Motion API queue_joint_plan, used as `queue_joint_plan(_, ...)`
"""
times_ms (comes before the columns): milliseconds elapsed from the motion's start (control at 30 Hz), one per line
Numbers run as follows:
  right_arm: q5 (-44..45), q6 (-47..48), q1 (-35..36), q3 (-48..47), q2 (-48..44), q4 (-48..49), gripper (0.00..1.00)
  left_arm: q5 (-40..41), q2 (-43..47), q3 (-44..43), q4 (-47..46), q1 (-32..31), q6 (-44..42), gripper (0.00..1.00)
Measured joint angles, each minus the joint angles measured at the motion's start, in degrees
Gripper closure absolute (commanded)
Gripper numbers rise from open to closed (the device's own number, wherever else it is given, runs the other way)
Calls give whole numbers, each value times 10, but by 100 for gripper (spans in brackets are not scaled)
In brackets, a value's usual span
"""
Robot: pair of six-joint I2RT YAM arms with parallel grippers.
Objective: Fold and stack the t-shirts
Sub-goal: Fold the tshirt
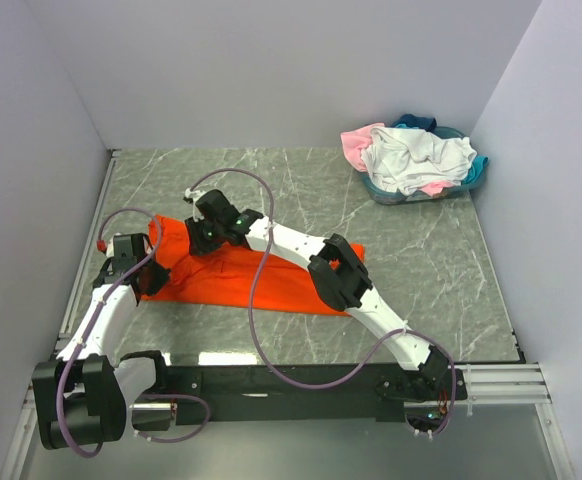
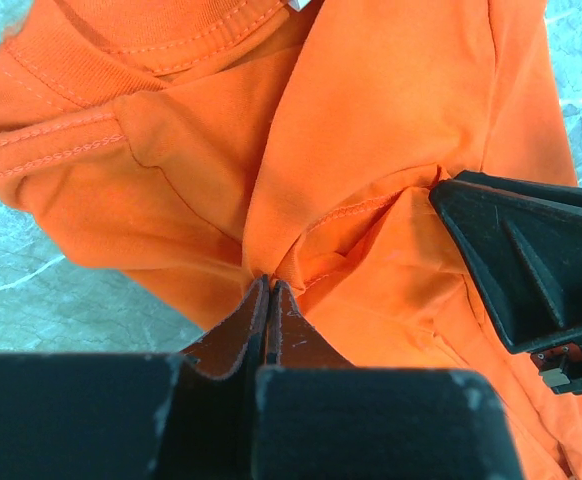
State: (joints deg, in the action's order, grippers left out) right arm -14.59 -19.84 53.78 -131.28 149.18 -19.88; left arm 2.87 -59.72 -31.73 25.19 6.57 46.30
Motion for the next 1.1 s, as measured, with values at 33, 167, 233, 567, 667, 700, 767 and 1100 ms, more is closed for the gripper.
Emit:
queue_joint_plan(33, 0, 0, 0, 0, 0, 0, 66, 0, 0, 0, 0, 0, 0, 100)
queue_joint_plan(167, 1, 2, 0, 0, 0, 0, 61, 0, 0, 0, 0, 0, 0, 100)
queue_joint_plan(233, 2, 3, 0, 0, 1, 0, 61, 0, 0, 0, 0, 0, 1, 100)
queue_joint_plan(567, 4, 11, 0, 0, 4, 0, 84, 0, 0, 0, 0, 0, 1, 100)
queue_joint_plan(667, 1, 12, 0, 0, 4, 0, 97, 1, 0, 0, 0, 0, 1, 100)
queue_joint_plan(700, -1, 13, 0, 0, 5, 0, 100, 1, 0, 0, 0, 0, 1, 100)
queue_joint_plan(767, -4, 10, 0, 0, 5, 2, 100, 3, 0, 0, 0, 0, 1, 100)
queue_joint_plan(1100, -20, 13, 0, 102, -35, 63, 100, 26, -7, 3, 7, 6, 15, 100)
